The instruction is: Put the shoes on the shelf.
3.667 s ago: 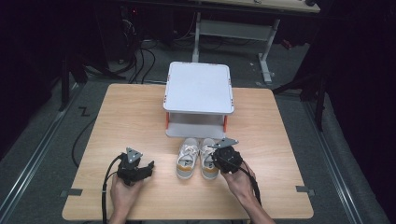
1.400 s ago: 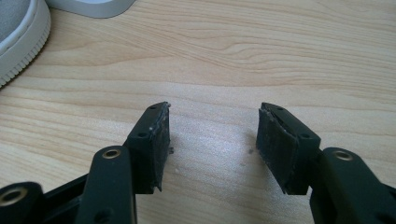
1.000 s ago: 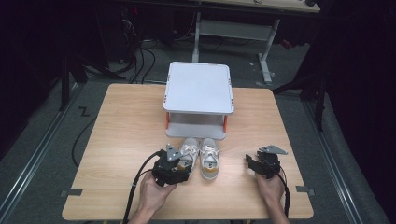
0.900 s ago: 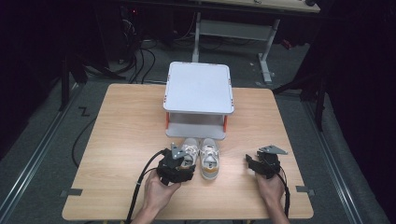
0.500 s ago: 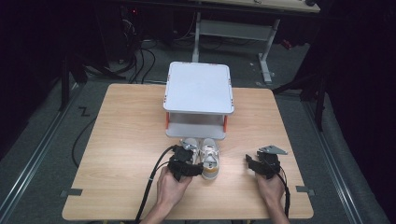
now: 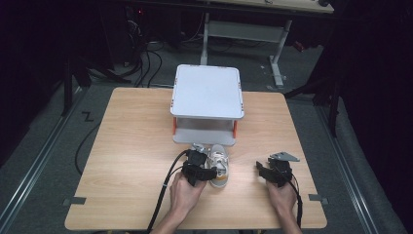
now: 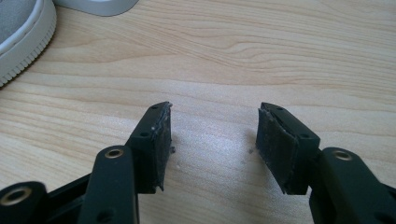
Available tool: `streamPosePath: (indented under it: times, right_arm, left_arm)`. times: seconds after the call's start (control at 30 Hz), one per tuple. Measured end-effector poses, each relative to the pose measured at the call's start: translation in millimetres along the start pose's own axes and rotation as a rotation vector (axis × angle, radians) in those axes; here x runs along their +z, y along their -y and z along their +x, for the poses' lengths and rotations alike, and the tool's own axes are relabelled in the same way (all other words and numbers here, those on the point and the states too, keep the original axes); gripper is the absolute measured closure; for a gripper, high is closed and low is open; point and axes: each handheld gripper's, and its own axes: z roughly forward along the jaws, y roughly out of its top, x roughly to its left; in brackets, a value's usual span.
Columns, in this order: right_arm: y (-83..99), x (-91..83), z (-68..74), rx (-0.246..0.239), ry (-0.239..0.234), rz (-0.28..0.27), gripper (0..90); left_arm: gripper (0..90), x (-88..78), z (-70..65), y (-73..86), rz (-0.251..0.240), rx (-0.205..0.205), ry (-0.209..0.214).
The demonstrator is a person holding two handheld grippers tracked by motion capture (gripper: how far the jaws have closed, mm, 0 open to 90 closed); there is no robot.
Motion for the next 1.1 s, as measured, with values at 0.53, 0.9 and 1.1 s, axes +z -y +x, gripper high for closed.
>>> streamPosePath:
  times: [0.53,0.9,1.1]
  right_arm:
    - [-0.1,0.1,0.5,-0.003,0.003,0.002,44.3]
    - [-0.3,0.1,0.7,-0.003,0.001,0.002,43.7]
    - [-0.3,0.1,0.9,-0.003,0.002,0.002,43.6]
  left_arm:
    - [67.3,5.1,1.7,2.4,-0.023,0.088,0.049]
    - [80.6,-0.6,7.3,4.8,-0.024,0.068,0.087]
    - [82.1,-5.8,10.2,6.9,-0.026,0.088,0.095]
